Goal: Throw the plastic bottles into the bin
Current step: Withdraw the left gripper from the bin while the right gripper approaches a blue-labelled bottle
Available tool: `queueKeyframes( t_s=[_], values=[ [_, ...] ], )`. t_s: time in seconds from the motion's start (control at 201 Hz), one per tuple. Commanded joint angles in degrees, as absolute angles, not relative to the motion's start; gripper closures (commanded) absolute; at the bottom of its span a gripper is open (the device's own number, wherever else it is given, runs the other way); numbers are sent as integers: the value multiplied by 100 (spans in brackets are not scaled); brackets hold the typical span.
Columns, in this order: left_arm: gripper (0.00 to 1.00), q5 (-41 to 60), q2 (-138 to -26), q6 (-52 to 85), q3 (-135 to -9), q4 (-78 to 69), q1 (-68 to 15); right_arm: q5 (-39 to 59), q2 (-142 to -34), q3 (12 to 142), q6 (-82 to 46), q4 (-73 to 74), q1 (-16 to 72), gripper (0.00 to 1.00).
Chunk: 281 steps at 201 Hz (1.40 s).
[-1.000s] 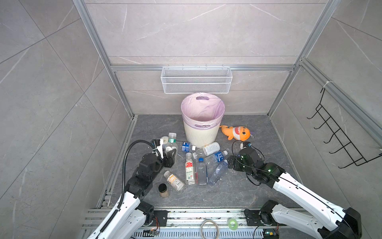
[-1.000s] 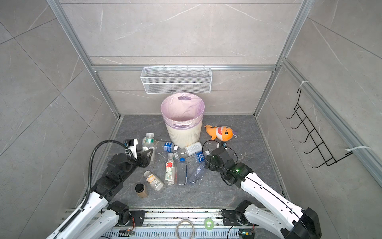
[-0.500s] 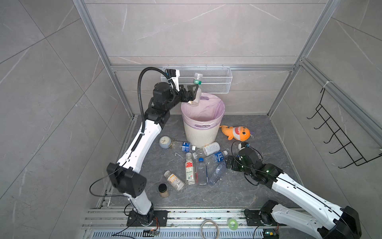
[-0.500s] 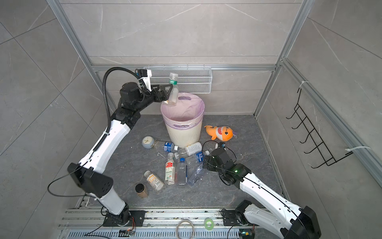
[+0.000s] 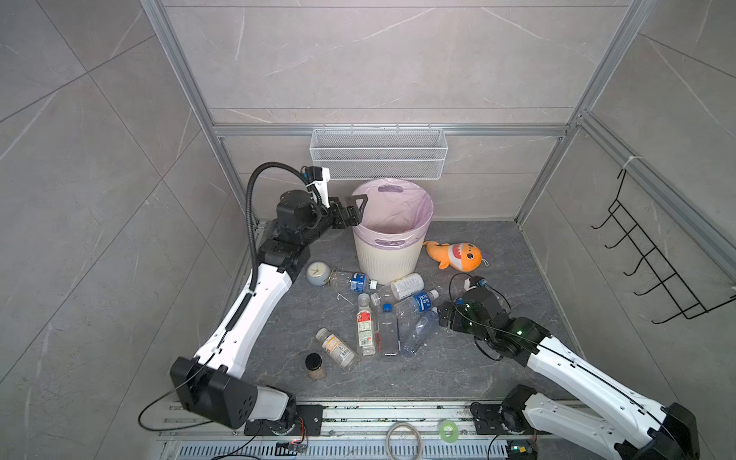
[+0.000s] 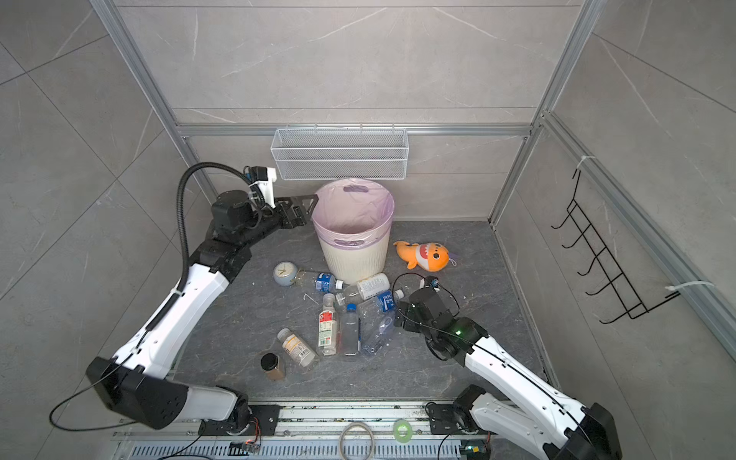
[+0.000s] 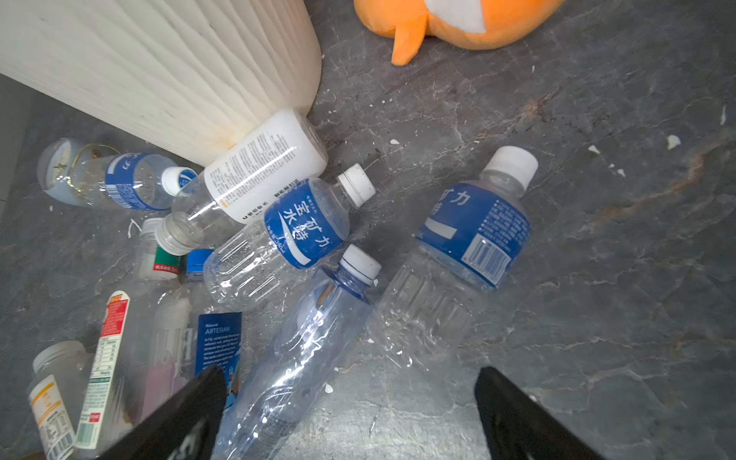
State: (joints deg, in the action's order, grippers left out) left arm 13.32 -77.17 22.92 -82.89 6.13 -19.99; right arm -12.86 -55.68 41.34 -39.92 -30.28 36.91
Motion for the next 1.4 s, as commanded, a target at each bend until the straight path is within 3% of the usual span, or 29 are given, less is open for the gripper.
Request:
queueKeyframes(
  t_s=[0.0, 0.702, 1.393],
  values=[
    [0, 998, -7109, 2142, -7751, 398, -2011, -1422, -5766, 4240, -4052, -3227, 3731, 1],
    [0, 339, -4965, 2491, -3475, 48, -2026, -1325, -6757, 4396, -4211, -3140, 3137, 1],
    [1, 523, -4967, 1801, -2063, -788, -2050, -668, -7660, 4112, -4239, -2379, 2372, 5]
  ],
)
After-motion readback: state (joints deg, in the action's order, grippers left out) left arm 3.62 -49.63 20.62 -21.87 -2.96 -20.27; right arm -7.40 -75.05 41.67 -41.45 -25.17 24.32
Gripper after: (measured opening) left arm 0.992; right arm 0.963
